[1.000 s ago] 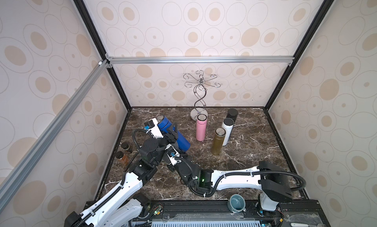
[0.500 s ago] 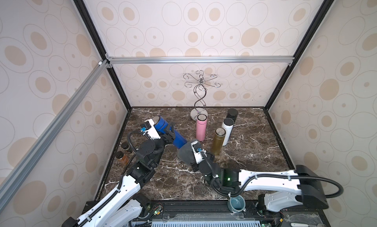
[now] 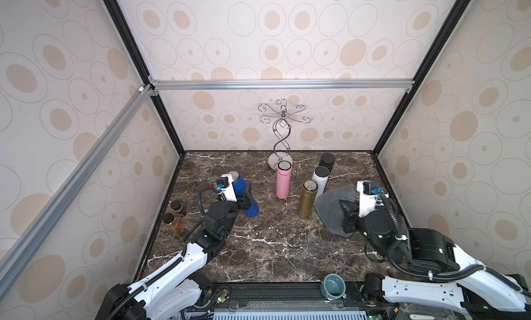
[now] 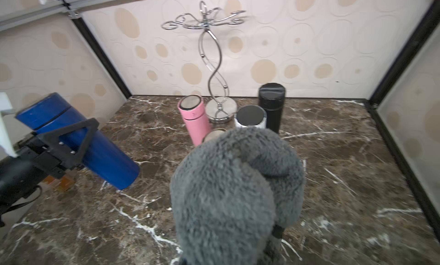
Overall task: Wipe the surface of the thermos
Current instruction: Place the thermos at the center of the board.
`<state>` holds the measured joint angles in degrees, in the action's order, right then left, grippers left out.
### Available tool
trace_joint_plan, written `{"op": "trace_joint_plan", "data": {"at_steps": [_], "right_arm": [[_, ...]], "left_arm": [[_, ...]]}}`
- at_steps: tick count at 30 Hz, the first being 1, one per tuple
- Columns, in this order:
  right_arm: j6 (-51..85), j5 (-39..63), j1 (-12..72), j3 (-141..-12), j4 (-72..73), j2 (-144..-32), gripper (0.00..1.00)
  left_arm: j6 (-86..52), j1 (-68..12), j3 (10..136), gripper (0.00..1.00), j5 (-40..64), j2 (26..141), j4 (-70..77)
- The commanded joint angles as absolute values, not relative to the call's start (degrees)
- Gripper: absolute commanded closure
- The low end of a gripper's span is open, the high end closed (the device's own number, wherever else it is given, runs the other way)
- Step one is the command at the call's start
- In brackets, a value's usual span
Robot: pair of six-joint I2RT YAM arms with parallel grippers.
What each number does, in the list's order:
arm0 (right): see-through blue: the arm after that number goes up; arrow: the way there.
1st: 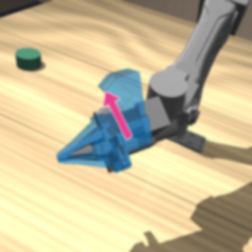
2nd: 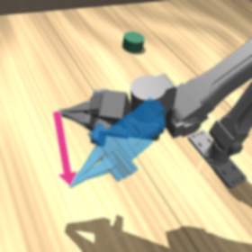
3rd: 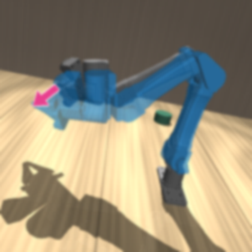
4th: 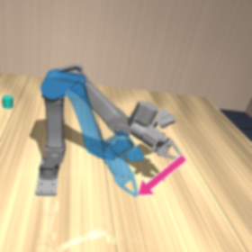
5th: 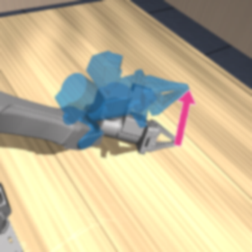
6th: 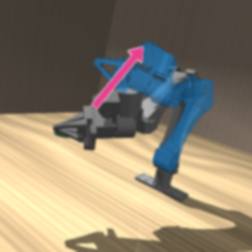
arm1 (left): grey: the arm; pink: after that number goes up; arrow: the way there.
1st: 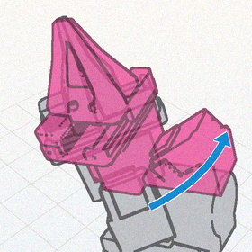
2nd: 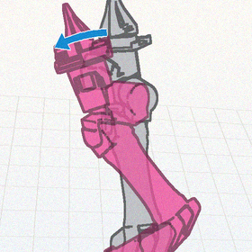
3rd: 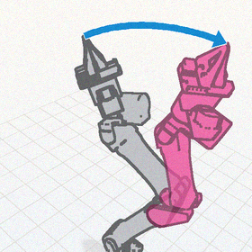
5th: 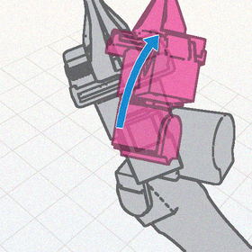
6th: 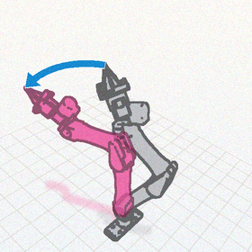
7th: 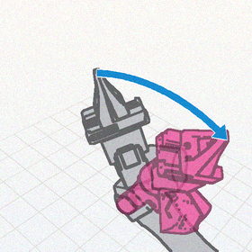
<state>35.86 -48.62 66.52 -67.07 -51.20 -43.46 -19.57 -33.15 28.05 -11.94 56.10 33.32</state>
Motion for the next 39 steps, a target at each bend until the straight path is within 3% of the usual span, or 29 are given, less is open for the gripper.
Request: {"op": "trace_joint_plan", "data": {"at_steps": [1, 6, 16, 39], "right_arm": [[43.8, -52.4, 63.1, -66.9, -66.6, -41.9, 1.0], [43.3, -46.2, 52.9, -62.0, -65.0, -39.9, 1.0], [35.2, -19.5, 30.2, -46.9, -41.4, -41.8, 1.0], [33.0, -17.8, 28.8, -42.0, -35.8, -42.1, 1.0]], "left_arm": [[-16.4, -33.6, 29.2, 1.0, -5.4, 59.1, 44.2], [-14.9, -36.1, 29.4, 1.0, -4.2, 64.2, 48.4], [-13.4, -41.2, 30.4, 1.0, -7.2, 72.7, 53.6], [-8.1, -46.6, 34.2, 1.0, -15.6, 94.7, 73.6]]}}
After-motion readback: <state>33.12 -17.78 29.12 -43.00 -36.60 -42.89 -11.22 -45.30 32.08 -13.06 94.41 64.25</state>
